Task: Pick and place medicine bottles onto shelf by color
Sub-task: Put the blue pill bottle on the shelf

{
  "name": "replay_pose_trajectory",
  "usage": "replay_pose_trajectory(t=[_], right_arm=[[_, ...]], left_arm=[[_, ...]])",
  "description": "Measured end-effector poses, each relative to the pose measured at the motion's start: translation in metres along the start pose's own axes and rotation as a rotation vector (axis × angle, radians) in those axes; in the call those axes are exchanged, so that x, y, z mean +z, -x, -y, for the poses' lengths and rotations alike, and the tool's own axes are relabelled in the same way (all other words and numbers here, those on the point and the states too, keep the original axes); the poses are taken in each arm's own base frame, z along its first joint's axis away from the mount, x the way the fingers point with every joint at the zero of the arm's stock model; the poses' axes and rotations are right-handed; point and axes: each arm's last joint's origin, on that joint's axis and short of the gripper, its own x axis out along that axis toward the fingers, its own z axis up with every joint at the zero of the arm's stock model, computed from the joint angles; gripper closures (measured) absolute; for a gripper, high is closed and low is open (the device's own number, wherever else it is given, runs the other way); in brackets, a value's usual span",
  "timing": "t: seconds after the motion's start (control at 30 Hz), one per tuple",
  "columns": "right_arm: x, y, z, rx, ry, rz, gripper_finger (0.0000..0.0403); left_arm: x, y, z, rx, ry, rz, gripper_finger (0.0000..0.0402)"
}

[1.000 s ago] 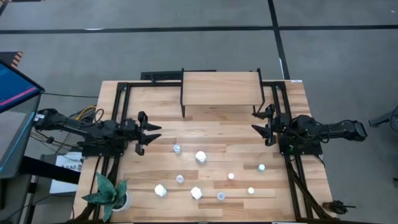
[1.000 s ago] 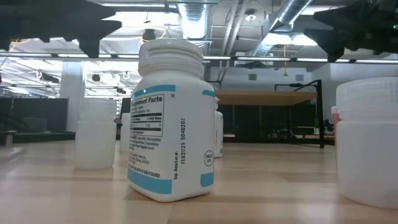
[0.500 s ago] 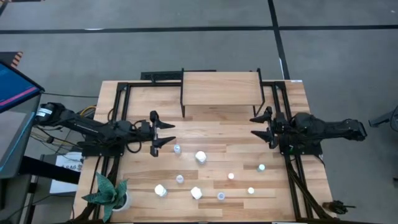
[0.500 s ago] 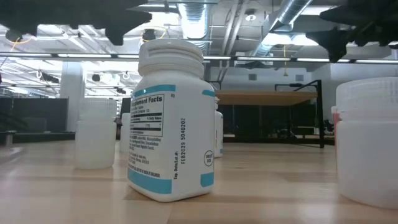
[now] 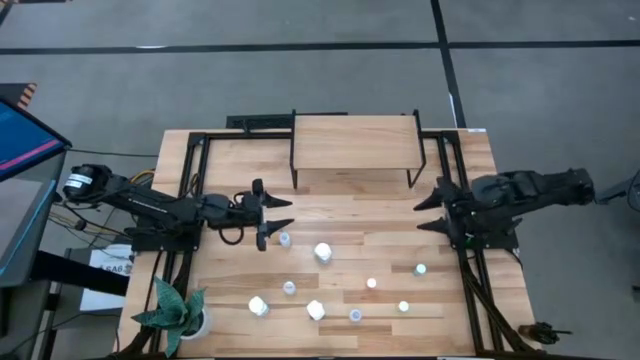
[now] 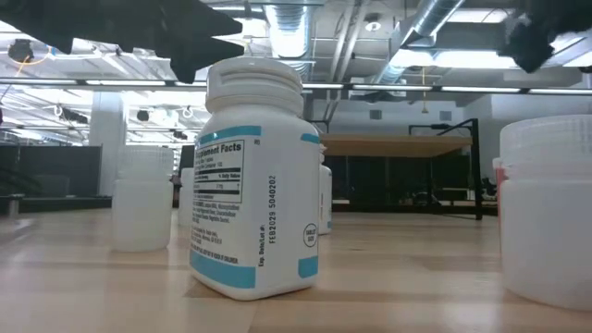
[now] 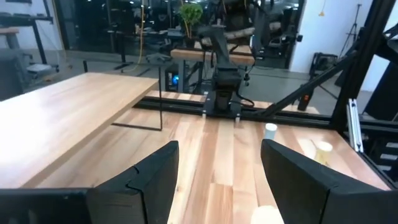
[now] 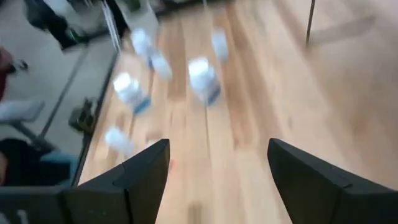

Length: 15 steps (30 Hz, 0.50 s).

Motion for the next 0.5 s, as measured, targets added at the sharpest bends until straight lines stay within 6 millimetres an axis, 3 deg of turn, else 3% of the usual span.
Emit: replay_pose_trajectory(t=[0.2,0.5], right_arm=[[-0.013,-0.027,-0.012,-0.012,-0.094,-0.274,0.0108],[-0.04,-0.05,-0.032,-0.117,-0.287,-0.608,0.0108]], left_arm=[[0.0,0.0,0.0,0.0,0.045,0.001,0.0182],[0.0,0.0,0.0,0.0,0.046,0.002,0.0182]])
